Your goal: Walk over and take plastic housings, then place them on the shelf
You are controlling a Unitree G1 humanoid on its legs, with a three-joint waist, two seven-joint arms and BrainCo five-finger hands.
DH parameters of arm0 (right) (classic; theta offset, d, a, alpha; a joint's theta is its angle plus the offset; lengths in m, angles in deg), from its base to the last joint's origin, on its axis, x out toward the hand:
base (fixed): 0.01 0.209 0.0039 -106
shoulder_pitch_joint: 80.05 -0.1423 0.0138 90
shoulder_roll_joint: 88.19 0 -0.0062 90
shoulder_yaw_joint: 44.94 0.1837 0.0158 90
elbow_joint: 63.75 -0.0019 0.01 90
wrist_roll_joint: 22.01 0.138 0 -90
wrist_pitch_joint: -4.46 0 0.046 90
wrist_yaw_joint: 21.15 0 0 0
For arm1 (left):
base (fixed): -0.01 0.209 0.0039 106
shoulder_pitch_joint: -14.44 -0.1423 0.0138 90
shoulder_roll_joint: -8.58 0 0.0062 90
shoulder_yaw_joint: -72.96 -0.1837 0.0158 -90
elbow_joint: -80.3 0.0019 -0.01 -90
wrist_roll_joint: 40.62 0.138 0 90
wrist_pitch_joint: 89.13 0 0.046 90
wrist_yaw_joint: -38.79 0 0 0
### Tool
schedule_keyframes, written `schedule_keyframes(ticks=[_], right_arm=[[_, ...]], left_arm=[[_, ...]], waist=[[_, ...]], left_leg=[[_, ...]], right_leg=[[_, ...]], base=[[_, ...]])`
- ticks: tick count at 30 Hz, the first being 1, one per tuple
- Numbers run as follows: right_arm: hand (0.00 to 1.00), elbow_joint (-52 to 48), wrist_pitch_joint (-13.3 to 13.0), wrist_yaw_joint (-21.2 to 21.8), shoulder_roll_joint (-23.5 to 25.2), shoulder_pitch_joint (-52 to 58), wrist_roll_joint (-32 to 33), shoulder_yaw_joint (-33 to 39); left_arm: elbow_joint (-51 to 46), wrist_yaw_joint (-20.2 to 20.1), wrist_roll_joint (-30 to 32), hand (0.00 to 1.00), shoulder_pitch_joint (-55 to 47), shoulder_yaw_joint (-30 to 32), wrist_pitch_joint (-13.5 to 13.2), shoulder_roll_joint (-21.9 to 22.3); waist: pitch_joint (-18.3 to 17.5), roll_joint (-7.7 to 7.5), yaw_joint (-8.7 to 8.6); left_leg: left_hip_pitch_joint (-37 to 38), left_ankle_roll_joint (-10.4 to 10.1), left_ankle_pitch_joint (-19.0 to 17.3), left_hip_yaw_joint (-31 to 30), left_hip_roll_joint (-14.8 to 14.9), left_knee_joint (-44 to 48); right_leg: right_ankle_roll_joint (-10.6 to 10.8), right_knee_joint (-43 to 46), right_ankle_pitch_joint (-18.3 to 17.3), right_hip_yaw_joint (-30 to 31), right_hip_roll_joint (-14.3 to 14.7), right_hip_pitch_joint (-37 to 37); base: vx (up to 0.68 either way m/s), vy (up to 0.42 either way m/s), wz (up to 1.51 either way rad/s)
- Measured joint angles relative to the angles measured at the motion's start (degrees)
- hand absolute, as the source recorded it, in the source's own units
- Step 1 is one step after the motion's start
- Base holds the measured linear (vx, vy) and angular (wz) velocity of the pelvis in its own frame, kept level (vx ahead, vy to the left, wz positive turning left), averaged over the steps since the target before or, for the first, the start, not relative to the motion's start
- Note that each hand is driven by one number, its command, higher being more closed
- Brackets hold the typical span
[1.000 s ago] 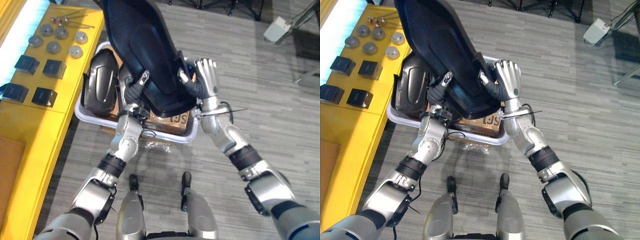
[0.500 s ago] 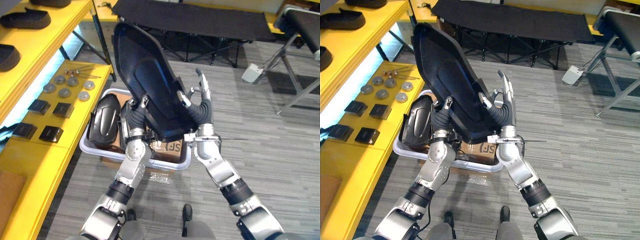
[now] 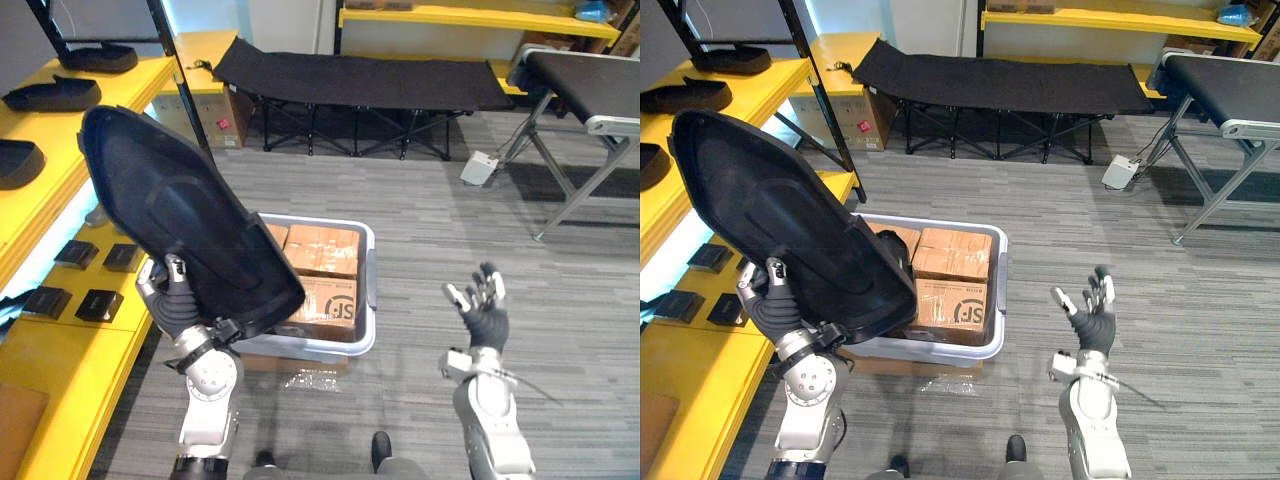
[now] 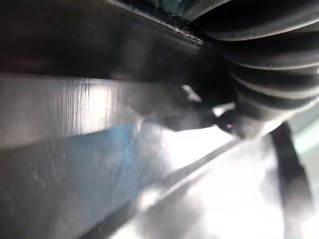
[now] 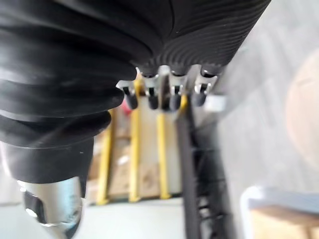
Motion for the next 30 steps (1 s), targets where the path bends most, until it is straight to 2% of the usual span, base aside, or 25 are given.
schedule_keyframes(ticks=[8,9,13,16,17,18,20,22,25,26,27,28,30], right_arm=[[0.00,8.91,1.31,1.15,0.62,0.66,1.69,1.96],[0.00,9.39,1.31,2.24,0.63,0.62,1.69,1.88],[0.00,12.31,1.05,5.00,0.56,-1.81,2.08,0.94],[0.00,15.72,0.35,6.15,0.64,-4.90,3.71,0.32],[0.00,17.33,0.19,6.13,0.58,-6.13,3.85,0.02],[0.00,18.16,0.14,6.01,0.54,-6.80,3.84,-0.35],[0.00,21.11,-0.32,4.68,0.68,-9.97,3.78,-2.13],[0.00,21.92,-1.55,3.83,0.74,-13.47,3.43,-3.47],[0.00,21.27,-2.97,2.76,0.35,-16.54,2.61,-2.92],[0.00,19.96,-2.97,2.09,-0.31,-16.90,2.79,-1.77],[0.00,19.30,-2.97,2.09,-0.54,-16.82,2.80,-1.10],[0.00,19.02,-2.96,2.19,-0.75,-16.60,2.87,0.22],[0.00,17.82,-2.87,2.27,-0.81,-15.23,2.86,2.85]], left_arm=[[-3.80,-4.87,-0.95,1.00,-6.30,1.03,0.03,0.29],[-4.81,-5.78,-0.92,1.00,-6.86,1.02,0.04,0.32],[-7.43,-5.67,-0.92,1.00,-8.39,2.01,0.09,0.34],[-10.49,-5.66,-0.92,1.00,-9.15,4.51,0.13,0.53],[-11.88,-5.87,-0.92,1.00,-9.65,5.89,0.20,1.07],[-12.57,-6.04,-0.93,1.00,-9.98,6.70,0.28,1.40],[-14.02,-7.96,-2.71,1.00,-11.81,10.08,0.51,1.52],[-14.59,-9.36,-3.71,1.00,-14.23,13.11,0.53,1.60],[-14.63,-11.49,-5.71,1.00,-16.03,16.00,0.52,1.51],[-14.63,-13.34,-7.61,1.00,-16.23,16.55,0.49,1.18],[-14.63,-14.13,-7.71,1.00,-16.22,16.68,0.39,1.23],[-14.63,-15.14,-7.69,1.00,-16.49,16.67,0.22,1.23],[-14.62,-16.65,-7.65,1.00,-16.44,15.58,0.08,1.20]], waist=[[-0.35,0.45,0.19],[-0.42,0.56,1.14],[-0.50,0.67,2.33],[-0.66,0.61,3.23],[-0.71,0.67,4.13],[-0.70,0.66,4.89],[-0.80,0.29,7.91],[-0.82,0.14,9.74],[-1.24,-0.65,10.46],[-1.29,-1.54,10.45],[-1.07,-1.91,10.45],[-1.05,-2.69,10.45],[-1.00,-3.08,9.83]], left_leg=[[-0.10,0.07,-0.05,-1.89,-0.24,0.07],[-0.09,0.07,-0.05,-1.93,-0.40,0.08],[-0.70,0.28,-0.08,-3.91,-1.46,0.03],[-3.39,1.05,0.94,-9.21,-3.49,-0.28],[-4.16,1.66,1.90,-11.93,-4.33,-0.91],[-4.27,1.74,2.30,-13.18,-4.67,-1.34],[-4.11,2.10,3.34,-18.49,-5.85,-2.08],[-4.17,2.09,3.73,-22.64,-6.23,-2.09],[-5.35,1.76,4.08,-28.48,-6.70,-1.97],[-6.26,1.22,4.67,-32.21,-7.01,-1.96],[-6.42,0.93,4.91,-33.64,-7.16,-1.97],[-7.04,0.57,5.58,-35.28,-7.40,-1.88],[-8.96,0.94,6.90,-34.02,-7.63,-1.70]], right_leg=[[0.09,-0.35,-0.07,-1.81,-0.31,1.28],[0.14,-0.35,-0.11,-1.87,-0.48,1.32],[0.63,-0.37,-0.59,-3.91,-1.66,2.06],[1.53,-0.24,-1.29,-9.25,-3.47,2.80],[1.91,0.58,-1.67,-11.74,-4.13,3.25],[2.03,1.42,-2.28,-12.85,-4.49,3.46],[2.42,4.69,-4.77,-16.96,-5.57,5.32],[2.01,6.79,-6.14,-17.63,-5.65,7.06],[0.98,10.54,-9.08,-14.29,-5.38,7.54],[0.46,13.25,-11.48,-11.77,-5.07,7.69],[0.21,14.21,-12.42,-11.24,-4.92,7.97],[0.02,15.80,-14.13,-11.46,-4.85,8.13],[0.02,16.18,-15.70,-15.04,-4.85,9.24]], base=[[-0.02,-0.001,0.09],[-0.03,0.011,0.19],[-0.03,0.023,0.28],[-0.01,0.032,0.90],[0.02,0.023,0.97],[0.04,0.019,1.21],[0.06,0.000,1.22],[0.07,0.006,1.11],[0.07,0.002,1.23],[0.05,-0.029,1.23],[0.05,-0.083,1.36],[0.01,-0.136,0.98],[-0.02,-0.159,0.98]])
